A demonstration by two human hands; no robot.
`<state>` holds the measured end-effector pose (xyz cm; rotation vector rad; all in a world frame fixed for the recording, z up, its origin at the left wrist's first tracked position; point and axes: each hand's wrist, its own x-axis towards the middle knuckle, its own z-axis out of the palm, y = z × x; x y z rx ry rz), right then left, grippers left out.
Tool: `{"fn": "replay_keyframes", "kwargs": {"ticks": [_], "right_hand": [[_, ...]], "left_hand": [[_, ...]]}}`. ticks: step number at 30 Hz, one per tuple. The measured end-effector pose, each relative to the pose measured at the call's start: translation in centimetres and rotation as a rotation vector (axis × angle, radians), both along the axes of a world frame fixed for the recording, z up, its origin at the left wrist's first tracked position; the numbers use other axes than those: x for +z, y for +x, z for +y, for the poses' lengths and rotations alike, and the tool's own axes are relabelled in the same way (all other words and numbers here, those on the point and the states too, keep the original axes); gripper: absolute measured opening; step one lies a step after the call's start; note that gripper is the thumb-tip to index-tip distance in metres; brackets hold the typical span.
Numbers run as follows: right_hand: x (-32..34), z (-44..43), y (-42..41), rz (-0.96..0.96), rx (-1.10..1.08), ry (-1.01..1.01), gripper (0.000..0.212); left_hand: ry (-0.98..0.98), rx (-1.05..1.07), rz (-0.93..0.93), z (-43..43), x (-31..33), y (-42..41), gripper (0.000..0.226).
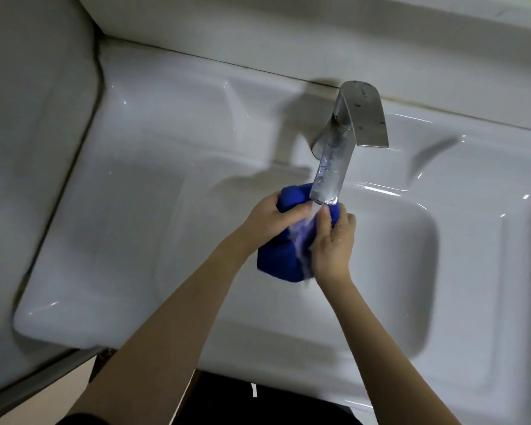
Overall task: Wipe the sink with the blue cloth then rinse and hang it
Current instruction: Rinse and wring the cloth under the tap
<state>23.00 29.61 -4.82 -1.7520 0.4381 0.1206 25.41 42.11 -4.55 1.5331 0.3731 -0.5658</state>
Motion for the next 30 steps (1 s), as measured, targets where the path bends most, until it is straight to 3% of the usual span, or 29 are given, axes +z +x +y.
{"fn": "replay_keyframes", "kwargs": {"ticks": [3, 8, 10, 12, 14, 16, 18, 20, 22, 26, 28, 30], "right_hand": [[0.6, -1.2, 0.5, 0.000, 0.052, 0.057, 0.017], [0.7, -2.8, 1.5, 0.088, 0.063, 0.090, 0.013], [0.5, -2.8, 1.1, 0.118, 0.062, -0.012, 0.010], [0.4, -1.7, -0.8, 0.091, 0.116, -0.103, 0.019], [0.3, 0.4, -2.4, 0.088, 0.213, -0.167, 0.029], [-0.7, 1.8, -1.1, 0.077, 0.270, -0.400, 0.039], [-3.0, 1.8, 2.0, 0.175, 0.274, -0.544, 0.034], [-5.7, 0.6, 4.7, 0.346, 0.176, -0.330, 0.020], [-5.8, 0.4, 3.6, 0.404, 0.098, -0.190, 0.030], [-3.0, 2.3, -0.3, 0.169, 0.185, -0.236, 0.051], [-3.0, 2.7, 1.9, 0.202, 0.182, -0.272, 0.044], [-4.3, 1.9, 4.6, 0.277, 0.114, -0.158, 0.036]], "left_hand": [[-0.069, -0.109, 0.105, 1.0, -0.5, -0.1, 0.028], [-0.364, 0.025, 0.275, 1.6, -2.6, -1.2, 0.047], [-0.362, 0.093, 0.329, 0.2, -3.0, -1.6, 0.053], [-0.268, 0.227, 0.393, -1.5, -2.7, -1.3, 0.055], [-0.292, 0.334, 0.431, -2.9, -3.5, -1.1, 0.052], [-0.372, 0.442, 0.507, -4.3, -3.6, -1.3, 0.046], [-0.330, 0.613, 0.492, -5.5, -4.1, -1.9, 0.044], [-0.013, 0.657, 0.294, -6.2, -4.0, -2.0, 0.039], [0.136, 0.615, 0.200, -5.3, -3.2, -1.2, 0.041], [-0.027, 0.606, 0.405, -3.0, -4.3, 0.4, 0.038], [-0.108, 0.582, 0.416, -4.1, -4.3, -1.5, 0.041], [0.003, 0.568, 0.339, -5.5, -3.7, -3.0, 0.047]]}}
